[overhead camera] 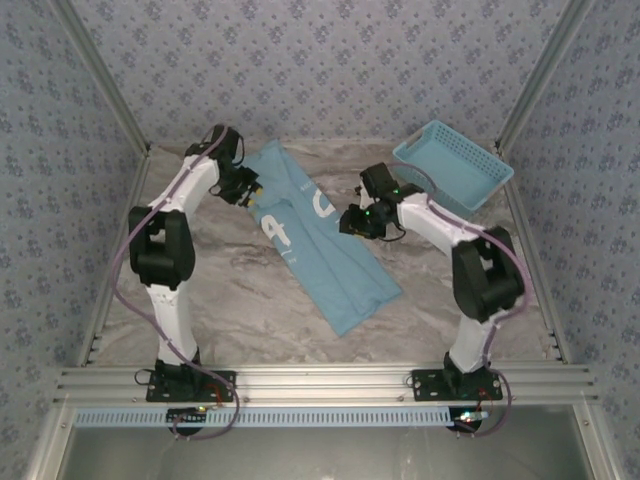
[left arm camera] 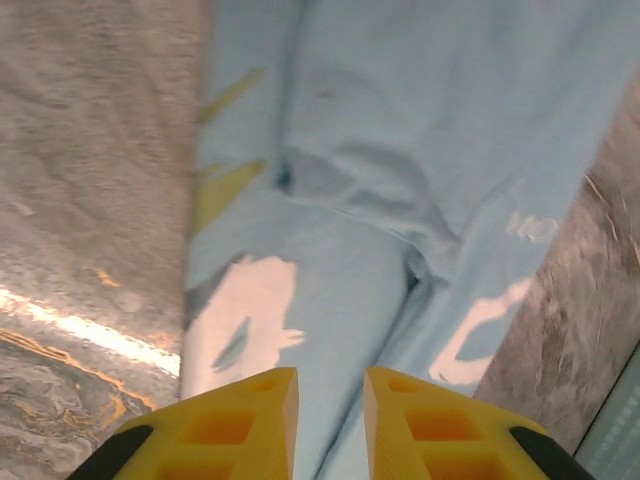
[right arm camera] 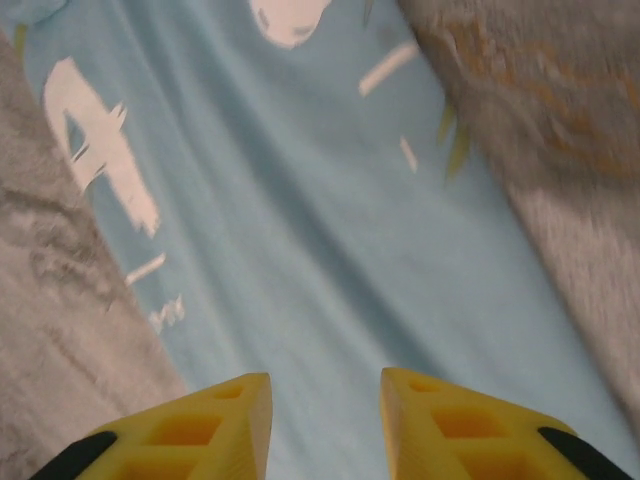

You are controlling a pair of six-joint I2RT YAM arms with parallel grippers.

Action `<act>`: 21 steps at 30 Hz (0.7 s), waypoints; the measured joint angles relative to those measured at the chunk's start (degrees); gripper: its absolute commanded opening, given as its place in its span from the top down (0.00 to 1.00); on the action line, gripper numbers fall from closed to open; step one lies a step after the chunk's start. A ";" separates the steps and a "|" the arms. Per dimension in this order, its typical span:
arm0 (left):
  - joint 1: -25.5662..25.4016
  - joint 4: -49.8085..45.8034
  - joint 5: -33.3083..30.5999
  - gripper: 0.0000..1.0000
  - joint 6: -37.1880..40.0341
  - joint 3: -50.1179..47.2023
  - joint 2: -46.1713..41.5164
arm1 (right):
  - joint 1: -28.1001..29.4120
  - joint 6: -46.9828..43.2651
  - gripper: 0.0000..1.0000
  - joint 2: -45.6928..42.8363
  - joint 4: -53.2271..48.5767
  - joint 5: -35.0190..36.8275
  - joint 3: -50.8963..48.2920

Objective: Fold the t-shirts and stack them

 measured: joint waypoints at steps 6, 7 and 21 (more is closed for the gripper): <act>3.26 5.99 -1.27 0.76 -4.59 -1.44 6.34 | -1.62 -3.89 0.68 12.68 0.15 -1.77 7.58; 3.48 5.88 -1.40 0.76 -4.74 -0.33 7.85 | -1.62 -3.91 0.68 13.86 -0.13 -1.79 8.35; -1.01 6.36 4.55 0.78 -2.80 18.69 22.80 | -3.72 9.29 0.62 5.57 5.46 -3.34 -7.78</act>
